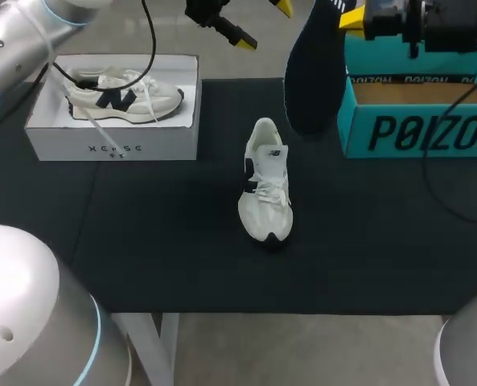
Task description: Take the shoe out of the shoebox, open the shoe tongue, remove and reinsert the insole, then place the shoe into the shoebox
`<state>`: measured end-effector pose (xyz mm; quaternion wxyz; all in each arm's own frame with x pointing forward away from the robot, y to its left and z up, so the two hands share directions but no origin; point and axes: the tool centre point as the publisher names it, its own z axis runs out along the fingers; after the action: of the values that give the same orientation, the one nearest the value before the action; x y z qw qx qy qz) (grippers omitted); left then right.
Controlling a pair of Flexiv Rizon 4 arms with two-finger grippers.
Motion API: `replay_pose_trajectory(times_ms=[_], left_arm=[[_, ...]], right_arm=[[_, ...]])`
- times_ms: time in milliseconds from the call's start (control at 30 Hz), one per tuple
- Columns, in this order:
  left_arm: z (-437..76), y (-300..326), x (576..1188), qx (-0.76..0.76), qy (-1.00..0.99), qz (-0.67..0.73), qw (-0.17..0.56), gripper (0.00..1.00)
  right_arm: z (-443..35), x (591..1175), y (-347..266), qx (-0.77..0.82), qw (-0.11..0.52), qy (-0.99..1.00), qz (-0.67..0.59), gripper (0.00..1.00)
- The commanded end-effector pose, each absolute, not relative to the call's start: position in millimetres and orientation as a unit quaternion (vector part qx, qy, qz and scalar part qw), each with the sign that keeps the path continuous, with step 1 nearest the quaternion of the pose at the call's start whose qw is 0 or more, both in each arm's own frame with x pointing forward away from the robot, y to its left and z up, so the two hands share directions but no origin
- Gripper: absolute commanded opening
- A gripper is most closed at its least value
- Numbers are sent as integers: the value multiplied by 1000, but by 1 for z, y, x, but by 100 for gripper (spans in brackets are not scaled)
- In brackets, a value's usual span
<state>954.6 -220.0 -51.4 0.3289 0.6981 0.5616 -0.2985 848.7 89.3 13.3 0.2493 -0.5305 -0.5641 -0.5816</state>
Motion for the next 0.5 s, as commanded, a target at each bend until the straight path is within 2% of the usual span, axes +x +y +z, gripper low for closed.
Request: replay_pose_trajectory(times_ms=[33,267,367,500], left_arm=[[-56,-205,925,668,547,-297,408,100],[-50,-198,916,659,497,-322,464,100],[-45,-193,912,646,469,-341,496,100],[-44,-197,909,644,461,-364,490,100]], right_arm=[[10,878,96,-538,264,-557,-575,0],[-12,906,99,-558,343,-510,-558,0],[-18,915,99,-568,345,-515,-541,0],[-22,923,99,-574,353,-526,-519,0]])
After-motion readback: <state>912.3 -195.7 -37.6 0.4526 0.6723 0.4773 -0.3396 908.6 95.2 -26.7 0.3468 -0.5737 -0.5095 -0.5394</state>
